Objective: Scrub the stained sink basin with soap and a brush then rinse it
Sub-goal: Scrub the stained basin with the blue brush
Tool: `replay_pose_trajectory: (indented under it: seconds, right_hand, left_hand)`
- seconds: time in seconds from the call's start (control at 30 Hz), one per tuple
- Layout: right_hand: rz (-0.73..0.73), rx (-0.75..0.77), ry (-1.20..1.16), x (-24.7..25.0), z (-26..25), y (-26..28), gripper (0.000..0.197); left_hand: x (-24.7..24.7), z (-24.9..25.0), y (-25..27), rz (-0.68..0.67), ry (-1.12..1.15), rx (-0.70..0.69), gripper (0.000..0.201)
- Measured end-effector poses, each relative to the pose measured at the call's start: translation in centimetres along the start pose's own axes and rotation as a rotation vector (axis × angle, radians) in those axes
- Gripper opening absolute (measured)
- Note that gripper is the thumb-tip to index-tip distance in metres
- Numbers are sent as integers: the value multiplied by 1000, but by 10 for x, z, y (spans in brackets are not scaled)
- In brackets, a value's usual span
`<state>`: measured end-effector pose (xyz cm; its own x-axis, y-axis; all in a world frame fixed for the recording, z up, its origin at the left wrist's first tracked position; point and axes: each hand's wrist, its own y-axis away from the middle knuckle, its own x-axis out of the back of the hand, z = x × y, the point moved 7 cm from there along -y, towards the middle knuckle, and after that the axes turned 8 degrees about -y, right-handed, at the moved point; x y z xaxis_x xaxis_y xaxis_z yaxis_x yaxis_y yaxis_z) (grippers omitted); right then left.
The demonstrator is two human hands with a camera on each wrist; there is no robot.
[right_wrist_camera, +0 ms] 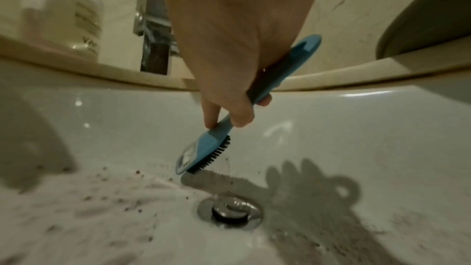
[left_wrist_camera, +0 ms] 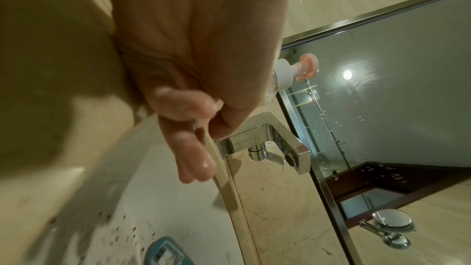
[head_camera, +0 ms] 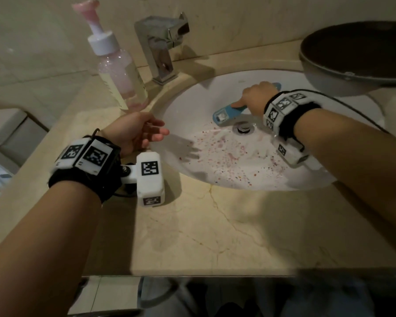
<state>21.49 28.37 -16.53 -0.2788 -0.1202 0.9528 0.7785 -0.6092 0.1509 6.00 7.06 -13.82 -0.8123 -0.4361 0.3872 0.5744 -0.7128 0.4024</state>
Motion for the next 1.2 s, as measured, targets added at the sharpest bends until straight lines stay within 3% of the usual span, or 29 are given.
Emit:
replay_pose_trajectory:
  seconds: [0.1, 0.23, 0.3, 0.5, 0.67, 0.9, 1.03, 1.2]
  right_hand:
    - [-18, -35, 183, -6, -2, -5, 33]
    - [-131, -298, 108, -10, 39, 13, 32]
    - [-160, -357, 38, -10, 48, 21, 33]
    - [-159, -213, -57, -28, 16, -4, 36]
    - [-133, -100, 39, -27, 1, -9, 38]
    - [-99, -350, -21, -16, 37, 15, 29]
    - [-56, -316, 20, -11, 24, 32, 33]
    - [6, -217, 112, -12, 11, 8, 28]
  left_hand:
    - [0, -1, -1, 2, 6, -3, 28]
    - [1, -1, -1, -1, 9, -3, 28]
    - [1, -1, -1, -1, 12, -4, 28]
    - [1, 0, 1, -3, 16, -6, 28]
    - [0, -1, 2, -4, 19, 1, 27]
    - [0, -1, 1, -3, 30, -2, 25]
    - [0, -1, 1, -10, 32, -2, 24]
    - [1, -1, 1, -5, 35, -1, 25]
